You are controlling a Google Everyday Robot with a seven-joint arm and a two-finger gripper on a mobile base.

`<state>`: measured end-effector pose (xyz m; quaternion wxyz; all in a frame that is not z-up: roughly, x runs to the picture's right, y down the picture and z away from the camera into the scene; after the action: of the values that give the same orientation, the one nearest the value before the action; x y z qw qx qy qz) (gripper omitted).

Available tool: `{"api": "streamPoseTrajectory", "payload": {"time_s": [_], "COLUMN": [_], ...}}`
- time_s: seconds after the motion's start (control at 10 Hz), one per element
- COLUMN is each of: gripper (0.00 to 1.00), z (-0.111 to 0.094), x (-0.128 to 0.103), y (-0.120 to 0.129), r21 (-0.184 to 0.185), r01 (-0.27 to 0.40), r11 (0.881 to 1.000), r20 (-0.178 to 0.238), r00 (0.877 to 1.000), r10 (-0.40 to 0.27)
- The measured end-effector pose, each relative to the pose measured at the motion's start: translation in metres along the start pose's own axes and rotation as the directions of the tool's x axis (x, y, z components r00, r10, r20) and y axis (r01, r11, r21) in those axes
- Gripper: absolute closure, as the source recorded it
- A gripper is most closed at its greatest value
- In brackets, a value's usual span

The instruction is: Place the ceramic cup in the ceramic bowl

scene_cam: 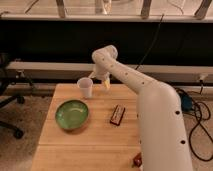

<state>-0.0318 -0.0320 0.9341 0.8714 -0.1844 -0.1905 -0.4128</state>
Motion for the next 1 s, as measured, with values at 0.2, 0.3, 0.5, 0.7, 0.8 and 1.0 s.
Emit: {"api": "streamPoseTrajectory", "payload": {"time_s": [0.2,0.3,0.5,0.7,0.8,1.0], "gripper": [0.2,0.2,0.2,0.2,0.2,0.2], "z": [0.002,-0.004,-0.032,-0.057,-0.064,-0.062], "x": [0.0,0.007,0.019,0.026,0.029,0.024], "y": [0.004,0.007,0.001,-0.003,-0.001,0.005], "r21": [0.009,0.019,0.059,0.091,0.103,0.098], "r01": [-0.002,-0.005,-0.014,-0.021,-0.026,-0.024], "r11": [1.0,1.0,0.998,0.996,0.994,0.995], "r20": [-0.005,-0.022,-0.035,-0.033,-0.027,0.0], "r00": [1.0,1.0,0.999,0.999,0.999,1.0], "r10": [0.002,0.005,0.016,0.025,0.029,0.025]}}
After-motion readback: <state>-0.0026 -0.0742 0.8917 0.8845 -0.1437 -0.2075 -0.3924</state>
